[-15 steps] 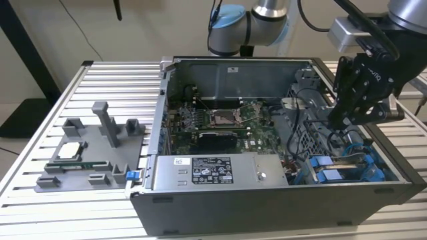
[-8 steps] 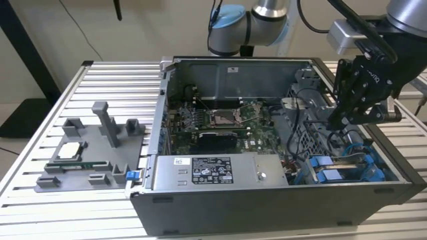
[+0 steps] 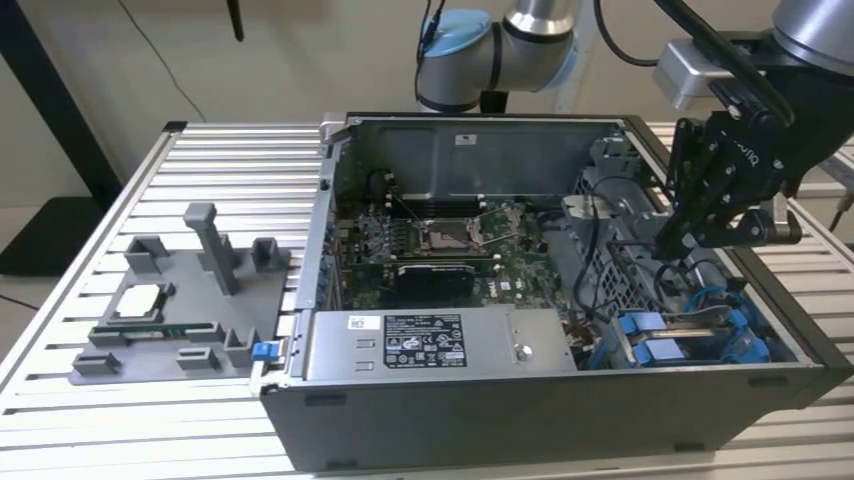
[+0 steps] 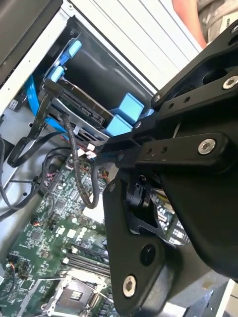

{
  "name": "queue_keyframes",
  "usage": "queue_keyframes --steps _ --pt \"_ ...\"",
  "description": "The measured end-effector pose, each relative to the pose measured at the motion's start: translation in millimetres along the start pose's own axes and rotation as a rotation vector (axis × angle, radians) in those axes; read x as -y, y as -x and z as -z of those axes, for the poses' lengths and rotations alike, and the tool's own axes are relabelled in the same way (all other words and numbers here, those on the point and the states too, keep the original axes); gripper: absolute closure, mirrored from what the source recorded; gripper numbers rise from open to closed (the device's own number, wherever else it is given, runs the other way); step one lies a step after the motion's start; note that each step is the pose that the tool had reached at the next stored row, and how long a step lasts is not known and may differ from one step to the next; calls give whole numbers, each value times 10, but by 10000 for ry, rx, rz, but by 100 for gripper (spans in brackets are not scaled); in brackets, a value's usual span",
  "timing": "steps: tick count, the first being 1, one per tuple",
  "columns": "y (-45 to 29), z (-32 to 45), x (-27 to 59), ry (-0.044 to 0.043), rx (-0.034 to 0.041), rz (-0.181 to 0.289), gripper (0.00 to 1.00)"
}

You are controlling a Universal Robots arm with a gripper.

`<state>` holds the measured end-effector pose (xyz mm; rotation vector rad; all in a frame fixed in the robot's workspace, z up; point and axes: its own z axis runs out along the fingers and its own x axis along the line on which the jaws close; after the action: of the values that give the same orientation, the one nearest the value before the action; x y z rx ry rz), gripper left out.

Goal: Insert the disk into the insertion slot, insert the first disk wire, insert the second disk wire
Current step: 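Insert the first disk wire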

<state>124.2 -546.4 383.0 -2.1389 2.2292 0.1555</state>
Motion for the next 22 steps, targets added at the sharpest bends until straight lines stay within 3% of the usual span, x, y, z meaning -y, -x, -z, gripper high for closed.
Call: queue_keyframes --steps 9,22 --pt "-10 -6 2 0 2 2 100" --pt "-190 -52 42 -5 3 -13 100"
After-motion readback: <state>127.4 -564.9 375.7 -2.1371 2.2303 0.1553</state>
